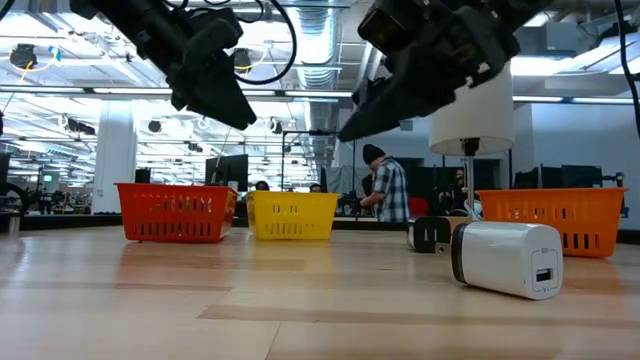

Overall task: Pick & Place Office items
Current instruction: Put the black charger adapter into the yellow bin

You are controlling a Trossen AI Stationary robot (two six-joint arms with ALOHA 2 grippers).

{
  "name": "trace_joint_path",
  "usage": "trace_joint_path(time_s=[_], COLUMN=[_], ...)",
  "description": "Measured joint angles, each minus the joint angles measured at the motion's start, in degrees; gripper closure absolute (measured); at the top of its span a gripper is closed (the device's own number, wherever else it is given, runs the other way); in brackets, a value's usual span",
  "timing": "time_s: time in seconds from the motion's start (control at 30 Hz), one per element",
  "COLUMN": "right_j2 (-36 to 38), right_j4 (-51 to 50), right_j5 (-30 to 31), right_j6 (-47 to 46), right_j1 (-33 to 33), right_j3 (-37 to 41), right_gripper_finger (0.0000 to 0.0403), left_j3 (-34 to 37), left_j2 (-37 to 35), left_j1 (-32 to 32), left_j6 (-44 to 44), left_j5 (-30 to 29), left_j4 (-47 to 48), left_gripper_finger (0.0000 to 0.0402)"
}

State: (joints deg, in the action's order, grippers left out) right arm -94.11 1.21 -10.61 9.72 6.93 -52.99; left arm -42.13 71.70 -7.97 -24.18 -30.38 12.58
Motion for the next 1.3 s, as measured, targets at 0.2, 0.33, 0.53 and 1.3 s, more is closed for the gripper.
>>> trace_joint_path(time_s=[0.2,0.33,0.53,1.3], right_j2=[0.0,0.0,-0.25,-14.41], right_j4=[-16.07,-19.68,-27.16,-33.54], right_j5=[0.59,1.62,1.58,12.64], right_j6=[11.21,12.15,23.27,39.79], right_j1=[1.05,0.53,0.98,3.07], right_j3=[-5.93,-6.19,-5.74,-11.3], right_gripper_finger=[0.0168,0.017,0.0174,0.0175], left_j3=[0.0,0.0,0.0,1.33], left_j2=[0.0,0.0,0.0,-0.09], left_j1=[0.0,0.0,0.0,0.13], left_j6=[-0.02,-0.02,-0.04,0.09], left_j5=[0.01,0.01,0.03,0.1], left_j4=[-0.6,-0.73,-1.11,-2.88], left_gripper_finger=[0.0242,0.0245,0.0246,0.0247])
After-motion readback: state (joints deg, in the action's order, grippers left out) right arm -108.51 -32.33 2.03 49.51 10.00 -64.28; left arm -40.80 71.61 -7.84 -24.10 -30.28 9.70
